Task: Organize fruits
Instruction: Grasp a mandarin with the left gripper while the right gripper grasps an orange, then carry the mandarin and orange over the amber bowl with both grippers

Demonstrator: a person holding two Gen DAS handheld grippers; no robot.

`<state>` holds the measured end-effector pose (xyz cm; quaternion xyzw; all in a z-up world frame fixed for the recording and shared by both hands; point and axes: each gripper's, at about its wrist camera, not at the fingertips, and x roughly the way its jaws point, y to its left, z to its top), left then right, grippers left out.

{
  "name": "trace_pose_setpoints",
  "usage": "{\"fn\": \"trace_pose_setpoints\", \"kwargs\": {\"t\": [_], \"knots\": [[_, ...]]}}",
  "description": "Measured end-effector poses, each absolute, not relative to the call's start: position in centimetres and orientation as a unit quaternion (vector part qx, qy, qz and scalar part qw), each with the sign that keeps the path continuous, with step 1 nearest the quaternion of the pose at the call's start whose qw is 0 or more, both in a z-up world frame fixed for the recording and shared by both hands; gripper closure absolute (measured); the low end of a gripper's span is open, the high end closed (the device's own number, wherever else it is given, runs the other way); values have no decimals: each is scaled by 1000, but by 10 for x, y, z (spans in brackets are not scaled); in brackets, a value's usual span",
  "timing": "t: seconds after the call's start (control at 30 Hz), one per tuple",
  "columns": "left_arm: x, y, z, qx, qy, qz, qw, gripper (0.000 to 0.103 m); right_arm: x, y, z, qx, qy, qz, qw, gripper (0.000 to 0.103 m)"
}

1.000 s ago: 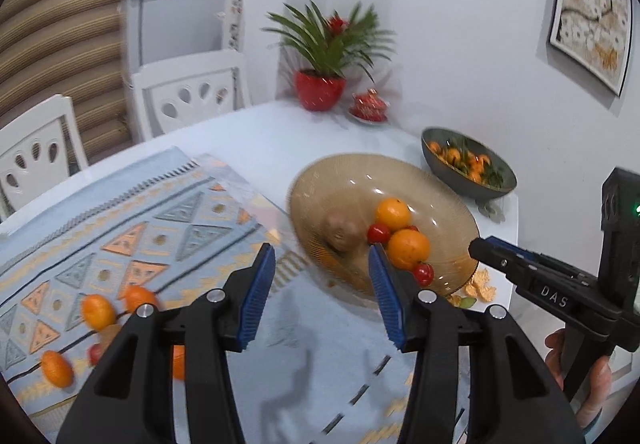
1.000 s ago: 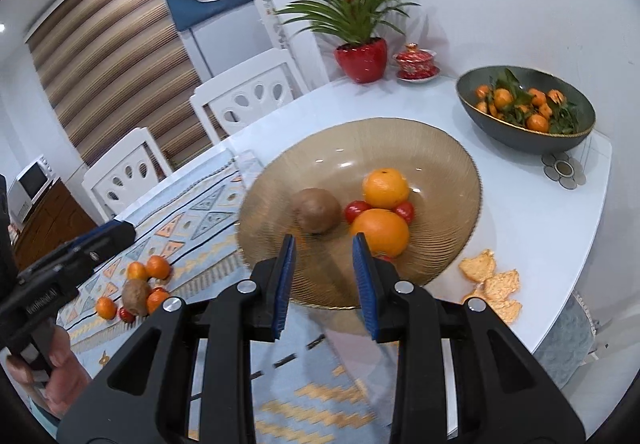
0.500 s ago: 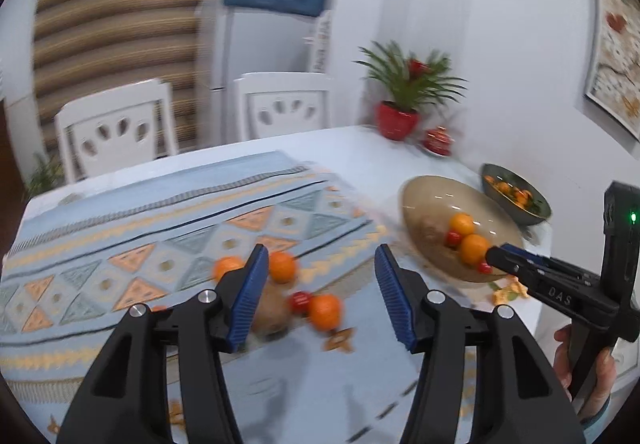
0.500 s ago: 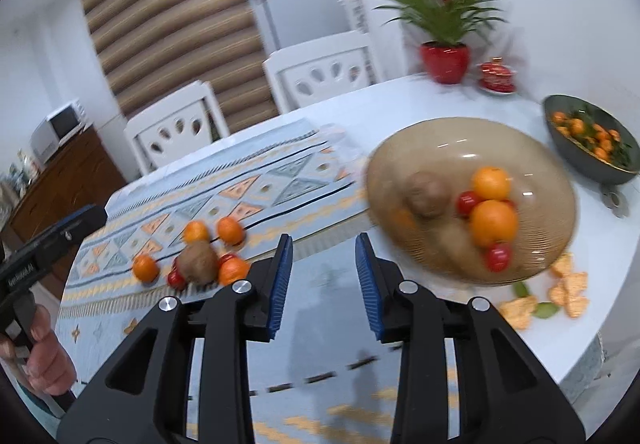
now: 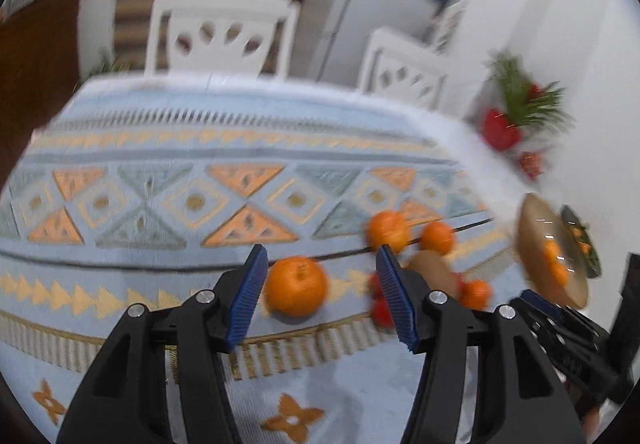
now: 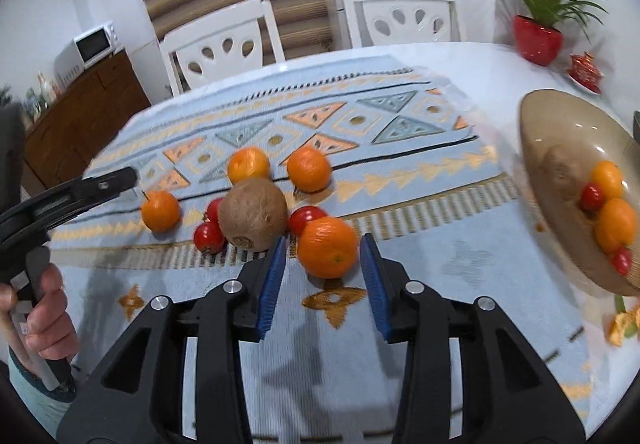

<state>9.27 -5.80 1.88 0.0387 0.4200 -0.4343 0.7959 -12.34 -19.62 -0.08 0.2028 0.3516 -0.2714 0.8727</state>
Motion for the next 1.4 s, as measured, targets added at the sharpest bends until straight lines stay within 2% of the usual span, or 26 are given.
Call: {"fn": "trace_pose_setpoints", "kwargs": {"t": [0.1, 0.17, 0.4, 0.77, 0.9, 1.07, 1.4], "knots": [[101, -73, -4, 39, 444, -426, 787, 47, -114, -198, -16, 210, 357, -265, 871, 61], [99, -80, -11, 48, 438, -425, 791, 45, -112, -201, -24, 213, 360, -270, 867, 55], [99, -80, -25, 62, 434, -429, 790, 43, -112, -211, -35, 233, 360, -272, 861, 52], [101, -82, -30, 69, 441, -413, 793, 43, -109, -212, -39, 231, 365, -276, 859, 52], [101, -82, -32, 72, 442, -408, 795, 45, -106, -207, -39, 215, 371, -280, 859, 52], [97, -85, -32, 87, 432, -404, 801, 57, -104, -202, -38, 197, 372, -292, 859, 56], [93, -88, -31, 99, 423, -400, 807, 58, -104, -202, -38, 194, 372, -290, 860, 60]]}}
